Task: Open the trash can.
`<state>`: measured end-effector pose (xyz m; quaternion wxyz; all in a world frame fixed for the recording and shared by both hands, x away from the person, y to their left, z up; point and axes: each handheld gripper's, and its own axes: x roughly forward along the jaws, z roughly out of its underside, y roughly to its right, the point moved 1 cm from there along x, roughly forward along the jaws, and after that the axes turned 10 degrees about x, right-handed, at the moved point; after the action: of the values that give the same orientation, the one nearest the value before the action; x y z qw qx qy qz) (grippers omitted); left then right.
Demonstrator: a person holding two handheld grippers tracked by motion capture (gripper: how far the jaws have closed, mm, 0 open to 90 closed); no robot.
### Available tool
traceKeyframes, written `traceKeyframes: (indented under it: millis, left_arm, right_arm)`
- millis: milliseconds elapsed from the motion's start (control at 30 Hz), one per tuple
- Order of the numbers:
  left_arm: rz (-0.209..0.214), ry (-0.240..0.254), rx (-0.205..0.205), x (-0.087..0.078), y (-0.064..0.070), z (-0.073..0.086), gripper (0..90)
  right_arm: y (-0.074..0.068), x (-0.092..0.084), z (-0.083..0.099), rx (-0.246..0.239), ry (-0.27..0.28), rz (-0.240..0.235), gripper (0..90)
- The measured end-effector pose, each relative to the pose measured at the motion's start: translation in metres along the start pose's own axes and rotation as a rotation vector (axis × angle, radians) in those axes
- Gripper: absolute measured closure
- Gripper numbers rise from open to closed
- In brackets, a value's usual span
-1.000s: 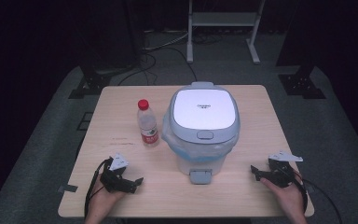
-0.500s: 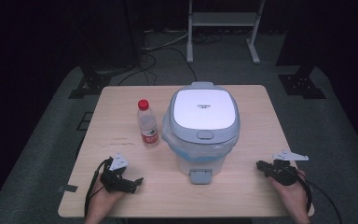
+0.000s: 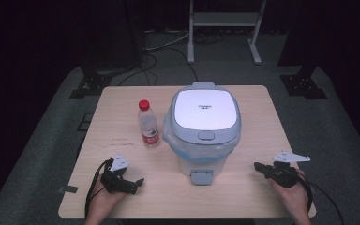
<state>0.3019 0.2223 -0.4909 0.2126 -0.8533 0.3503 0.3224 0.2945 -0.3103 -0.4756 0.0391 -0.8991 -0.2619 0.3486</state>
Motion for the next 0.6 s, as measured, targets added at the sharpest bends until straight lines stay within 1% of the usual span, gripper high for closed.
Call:
traceKeyframes:
  millis: [33, 67, 167, 233, 333, 367, 400, 433, 467, 500, 600]
  left_arm:
    - [0.000, 0.000, 0.000, 0.000, 0.000, 0.000, 0.0]
    - [0.000, 0.000, 0.000, 0.000, 0.000, 0.000, 0.0]
    - [0.000, 0.000, 0.000, 0.000, 0.000, 0.000, 0.0]
    - [0.000, 0.000, 0.000, 0.000, 0.000, 0.000, 0.0]
    - [0.000, 0.000, 0.000, 0.000, 0.000, 0.000, 0.0]
    - [0.000, 0.000, 0.000, 0.000, 0.000, 0.000, 0.0]
    - [0.000, 0.000, 0.000, 0.000, 0.000, 0.000, 0.0]
    - [0.000, 0.000, 0.000, 0.000, 0.000, 0.000, 0.0]
    - [0.000, 0.000, 0.000, 0.000, 0.000, 0.000, 0.0]
    - [0.000, 0.000, 0.000, 0.000, 0.000, 0.000, 0.0]
    - [0.000, 0.000, 0.000, 0.000, 0.000, 0.000, 0.0]
  right_arm:
    - [-0.003, 0.000, -0.001, -0.011, -0.002, -0.017, 90.0]
    - [-0.003, 0.000, -0.001, -0.011, -0.002, -0.017, 90.0]
    - [-0.007, 0.001, -0.001, -0.025, -0.001, -0.038, 90.0]
    - [-0.010, 0.000, -0.002, -0.025, 0.004, -0.056, 90.0]
    - [-0.017, -0.001, -0.004, -0.040, 0.015, -0.092, 90.0]
    - [-0.018, -0.001, -0.004, -0.038, 0.016, -0.102, 90.0]
    - [-0.018, -0.001, -0.004, -0.038, 0.016, -0.102, 90.0]
    - [-0.021, 0.000, -0.004, -0.041, 0.022, -0.115, 90.0]
    - [-0.021, 0.000, -0.004, -0.041, 0.022, -0.115, 90.0]
    - [-0.023, 0.001, -0.005, -0.046, 0.025, -0.132, 90.0]
    - [-0.026, 0.002, -0.005, -0.043, 0.023, -0.157, 90.0]
